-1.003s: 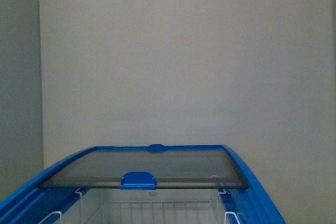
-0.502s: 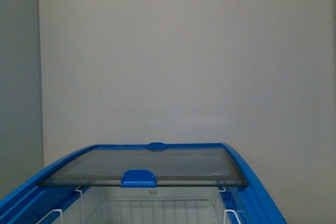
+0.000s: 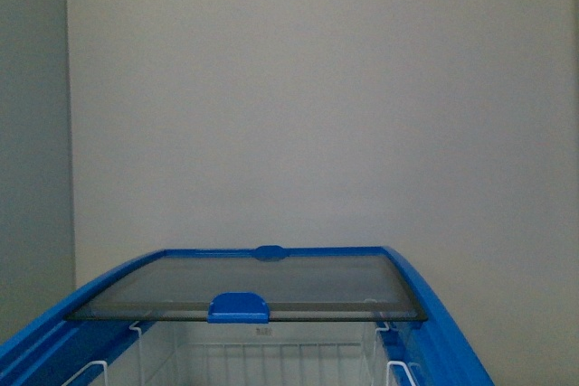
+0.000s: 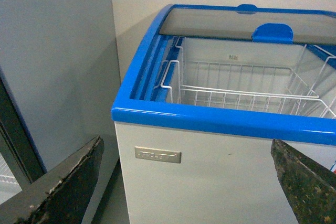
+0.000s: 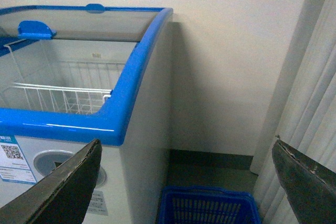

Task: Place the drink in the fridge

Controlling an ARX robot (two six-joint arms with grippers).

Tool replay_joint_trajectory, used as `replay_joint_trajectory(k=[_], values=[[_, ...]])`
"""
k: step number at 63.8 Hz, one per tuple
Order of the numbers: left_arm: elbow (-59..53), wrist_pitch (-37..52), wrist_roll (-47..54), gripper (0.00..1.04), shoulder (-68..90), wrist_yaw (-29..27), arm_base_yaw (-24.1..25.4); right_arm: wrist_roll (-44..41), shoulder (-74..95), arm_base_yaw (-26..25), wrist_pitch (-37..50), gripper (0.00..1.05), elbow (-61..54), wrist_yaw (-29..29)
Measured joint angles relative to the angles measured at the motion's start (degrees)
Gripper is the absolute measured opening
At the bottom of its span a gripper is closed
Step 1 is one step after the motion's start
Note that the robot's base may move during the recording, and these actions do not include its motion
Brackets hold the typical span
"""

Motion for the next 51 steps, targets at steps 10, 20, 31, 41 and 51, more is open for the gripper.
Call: replay_joint_trajectory(k=[10,20,31,41,51], values=[[0.0,0.0,0.02,0.97,0.0,0.0,0.0,0.0,0.0,0.0,0.0,0.97,0.0,0.0],[0.0,0.0,0.02,0.97,0.0,0.0,0.0,0.0,0.0,0.0,0.0,0.97,0.0,-0.02],[0.0,0.0,0.02,0.97,0.0,0.0,0.0,0.0,-0.02,0.0,0.0,0.97,0.0,0.0],[0.0,0.0,0.02,0.97,0.0,0.0,0.0,0.0,0.0,0.0,0.0,0.97,0.0,-0.02],[0.0,0.0,0.02,0.97,0.0,-0.02,0.0,0.0,-0.02,-0.02,0.0,0.97,0.0,-0.02]])
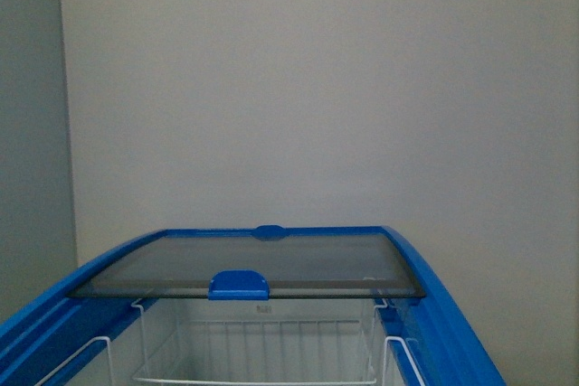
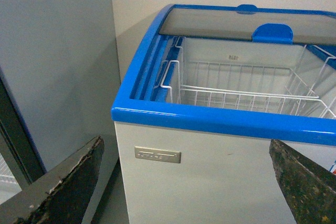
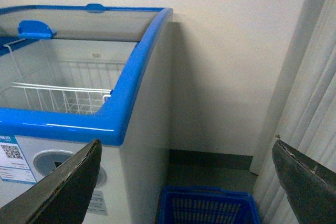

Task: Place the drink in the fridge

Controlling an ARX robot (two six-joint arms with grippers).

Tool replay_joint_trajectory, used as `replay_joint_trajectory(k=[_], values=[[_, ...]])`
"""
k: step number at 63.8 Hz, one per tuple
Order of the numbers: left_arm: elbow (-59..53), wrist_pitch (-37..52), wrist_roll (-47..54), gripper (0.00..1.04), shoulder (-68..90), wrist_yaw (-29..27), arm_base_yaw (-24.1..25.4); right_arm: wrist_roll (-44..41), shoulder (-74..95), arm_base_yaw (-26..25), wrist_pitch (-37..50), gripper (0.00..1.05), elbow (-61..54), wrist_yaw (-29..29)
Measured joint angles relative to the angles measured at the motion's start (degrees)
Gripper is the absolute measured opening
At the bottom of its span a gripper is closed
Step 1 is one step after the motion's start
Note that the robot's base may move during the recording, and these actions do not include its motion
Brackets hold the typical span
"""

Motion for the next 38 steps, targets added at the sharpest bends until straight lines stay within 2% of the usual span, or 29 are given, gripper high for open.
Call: replay_joint_trajectory(k=[38], values=[[0.0,0.0,0.0,0.97,0.0,0.02,0.0,0.0,0.02,0.02,0.0,0.97,0.0,0.0]])
